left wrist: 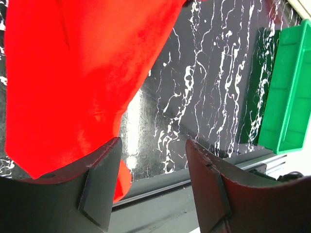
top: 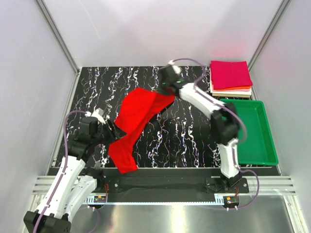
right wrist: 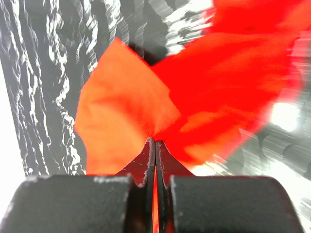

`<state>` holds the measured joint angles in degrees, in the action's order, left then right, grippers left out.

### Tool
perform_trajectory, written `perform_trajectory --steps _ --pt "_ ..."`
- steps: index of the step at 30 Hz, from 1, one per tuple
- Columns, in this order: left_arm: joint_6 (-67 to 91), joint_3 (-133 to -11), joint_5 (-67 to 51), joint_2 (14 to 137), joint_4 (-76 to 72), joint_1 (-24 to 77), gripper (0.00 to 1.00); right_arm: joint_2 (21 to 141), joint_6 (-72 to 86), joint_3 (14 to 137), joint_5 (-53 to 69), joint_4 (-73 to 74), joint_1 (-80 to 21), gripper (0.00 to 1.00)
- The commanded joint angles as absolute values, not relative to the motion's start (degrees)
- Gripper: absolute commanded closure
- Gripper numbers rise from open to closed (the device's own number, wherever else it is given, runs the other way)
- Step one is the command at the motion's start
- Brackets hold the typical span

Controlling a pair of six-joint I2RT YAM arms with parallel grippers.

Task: Fold and stack the t-shirts
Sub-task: Flatten the tshirt out

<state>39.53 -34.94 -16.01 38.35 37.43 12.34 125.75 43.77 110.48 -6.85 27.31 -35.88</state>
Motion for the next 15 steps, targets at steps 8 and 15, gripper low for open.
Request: perform_trajectory --steps 8,15 --pt "43.1 -32.9 -12.1 40.5 32.9 17.2 0.43 86.9 41.2 74.1 -17.0 30.2 -22.7 1.0" --pt "49.2 -26.1 -4.4 41.0 32.5 25.7 0.44 71.6 41.8 62.8 -24.1 37.7 -21.7 1.0"
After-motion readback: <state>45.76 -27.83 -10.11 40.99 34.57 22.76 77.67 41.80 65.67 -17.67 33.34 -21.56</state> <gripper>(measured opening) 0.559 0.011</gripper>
